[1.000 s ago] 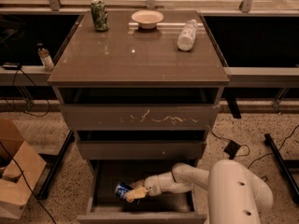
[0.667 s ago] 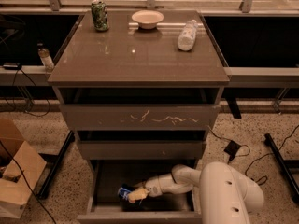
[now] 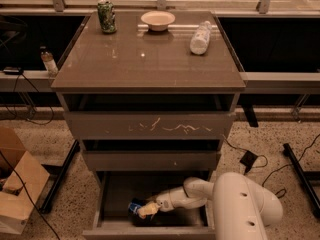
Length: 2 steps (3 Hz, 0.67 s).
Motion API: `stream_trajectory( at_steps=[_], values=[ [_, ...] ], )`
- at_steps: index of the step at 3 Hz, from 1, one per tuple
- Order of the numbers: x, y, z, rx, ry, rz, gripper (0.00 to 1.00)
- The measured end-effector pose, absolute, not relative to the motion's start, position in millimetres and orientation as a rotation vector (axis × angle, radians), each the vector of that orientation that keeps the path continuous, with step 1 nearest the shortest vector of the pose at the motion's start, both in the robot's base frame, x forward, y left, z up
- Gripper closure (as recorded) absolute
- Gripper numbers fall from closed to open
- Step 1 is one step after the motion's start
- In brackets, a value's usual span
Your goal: Place pepsi can into bottom drawer
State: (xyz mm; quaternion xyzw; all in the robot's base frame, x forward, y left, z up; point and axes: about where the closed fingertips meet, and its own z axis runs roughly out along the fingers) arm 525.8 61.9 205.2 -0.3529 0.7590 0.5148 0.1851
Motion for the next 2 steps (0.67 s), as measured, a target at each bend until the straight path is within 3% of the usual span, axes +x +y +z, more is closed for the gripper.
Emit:
stream_trajectory(
  at_steps=[1,2],
  values=[
    [525.8,62.0,205.2,-0.994,2.139,1.451,0.00],
    [525.8,62.0,205.2,-0.994,2.139,1.451,0.00]
  ],
)
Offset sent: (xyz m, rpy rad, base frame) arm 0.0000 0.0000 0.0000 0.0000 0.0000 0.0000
